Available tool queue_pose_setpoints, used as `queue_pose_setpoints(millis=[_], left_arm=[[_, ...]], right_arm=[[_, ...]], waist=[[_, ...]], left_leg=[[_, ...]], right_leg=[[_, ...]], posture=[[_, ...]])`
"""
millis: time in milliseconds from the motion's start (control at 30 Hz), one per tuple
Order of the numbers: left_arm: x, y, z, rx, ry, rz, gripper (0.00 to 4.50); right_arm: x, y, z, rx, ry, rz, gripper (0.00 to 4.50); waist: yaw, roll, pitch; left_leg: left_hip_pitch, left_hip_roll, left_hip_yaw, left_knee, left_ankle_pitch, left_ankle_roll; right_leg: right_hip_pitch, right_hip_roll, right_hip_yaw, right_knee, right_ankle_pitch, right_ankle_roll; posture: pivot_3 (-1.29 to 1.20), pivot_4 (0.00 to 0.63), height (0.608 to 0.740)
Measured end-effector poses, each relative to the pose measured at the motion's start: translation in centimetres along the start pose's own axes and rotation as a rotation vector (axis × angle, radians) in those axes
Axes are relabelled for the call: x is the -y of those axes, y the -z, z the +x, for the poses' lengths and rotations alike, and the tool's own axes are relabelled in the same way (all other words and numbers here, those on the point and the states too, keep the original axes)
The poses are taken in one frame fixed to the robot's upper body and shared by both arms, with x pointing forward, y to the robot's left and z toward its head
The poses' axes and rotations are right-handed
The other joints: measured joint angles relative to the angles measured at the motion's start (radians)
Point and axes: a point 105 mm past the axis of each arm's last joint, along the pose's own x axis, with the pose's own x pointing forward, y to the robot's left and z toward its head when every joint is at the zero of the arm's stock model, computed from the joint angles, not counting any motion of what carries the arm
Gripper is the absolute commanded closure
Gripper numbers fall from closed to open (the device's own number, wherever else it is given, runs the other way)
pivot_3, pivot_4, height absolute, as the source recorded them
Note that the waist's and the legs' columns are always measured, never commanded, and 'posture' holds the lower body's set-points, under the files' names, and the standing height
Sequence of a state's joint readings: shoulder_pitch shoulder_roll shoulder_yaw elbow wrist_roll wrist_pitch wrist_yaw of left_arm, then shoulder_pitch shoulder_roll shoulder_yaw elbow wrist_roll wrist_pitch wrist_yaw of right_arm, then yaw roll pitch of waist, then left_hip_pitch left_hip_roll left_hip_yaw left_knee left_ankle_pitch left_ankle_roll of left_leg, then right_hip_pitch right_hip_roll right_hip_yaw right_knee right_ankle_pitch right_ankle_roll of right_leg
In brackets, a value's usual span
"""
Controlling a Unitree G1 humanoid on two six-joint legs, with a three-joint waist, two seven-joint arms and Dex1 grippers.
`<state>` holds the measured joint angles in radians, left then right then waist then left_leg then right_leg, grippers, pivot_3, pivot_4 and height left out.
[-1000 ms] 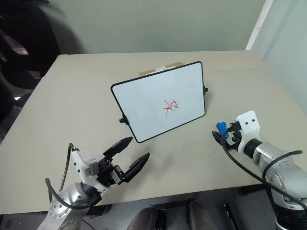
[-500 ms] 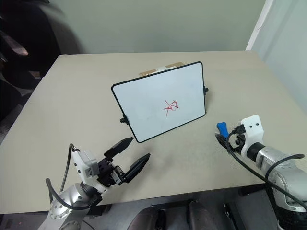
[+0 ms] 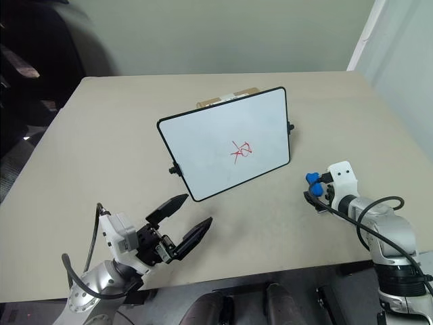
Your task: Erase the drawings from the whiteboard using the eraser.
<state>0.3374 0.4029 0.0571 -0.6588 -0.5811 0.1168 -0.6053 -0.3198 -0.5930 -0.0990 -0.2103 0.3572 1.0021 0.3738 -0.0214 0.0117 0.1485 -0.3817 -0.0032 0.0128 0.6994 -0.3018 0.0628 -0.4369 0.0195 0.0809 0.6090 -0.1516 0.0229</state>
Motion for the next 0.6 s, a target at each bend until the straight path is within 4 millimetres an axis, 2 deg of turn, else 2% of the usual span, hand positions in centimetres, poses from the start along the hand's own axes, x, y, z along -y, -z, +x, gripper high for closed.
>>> queue_pose_setpoints(millis=[67,167,467,600], left_arm=[[0.00,-0.05,0.00,0.003,0.000,-0.003,0.00],[0.02,-0.01,-0.13,0.000,-0.005,-0.005,0.00],[0.11,-0.12,-0.18,0.002,-0.005,-0.004,0.00],[0.11,-0.12,-0.16,0.002,-0.005,-0.003,0.00]], right_arm=[[0.13,-0.32,0.21,-0.003,0.004,0.000,0.07],[0.34,-0.39,0.50,-0.017,0.014,-0.004,0.67],[0.36,-0.45,0.51,-0.041,0.017,-0.012,3.68],[0.33,-0.48,0.08,-0.046,0.011,-0.029,3.68]], waist=[[0.000,0.000,0.000],[0.000,0.000,0.000],[0.000,0.000,0.000],[0.002,0.000,0.000]], left_leg=[[0.000,0.000,0.000,0.000,0.000,0.000],[0.000,0.000,0.000,0.000,0.000,0.000],[0.000,0.000,0.000,0.000,0.000,0.000],[0.000,0.000,0.000,0.000,0.000,0.000]], right_leg=[[0.000,0.000,0.000,0.000,0.000,0.000],[0.000,0.000,0.000,0.000,0.000,0.000],[0.000,0.000,0.000,0.000,0.000,0.000],[0.000,0.000,0.000,0.000,0.000,0.000]], posture=[[0.00,0.150,0.740],[0.00,0.150,0.740],[0.00,0.150,0.740],[0.00,0.150,0.740]])
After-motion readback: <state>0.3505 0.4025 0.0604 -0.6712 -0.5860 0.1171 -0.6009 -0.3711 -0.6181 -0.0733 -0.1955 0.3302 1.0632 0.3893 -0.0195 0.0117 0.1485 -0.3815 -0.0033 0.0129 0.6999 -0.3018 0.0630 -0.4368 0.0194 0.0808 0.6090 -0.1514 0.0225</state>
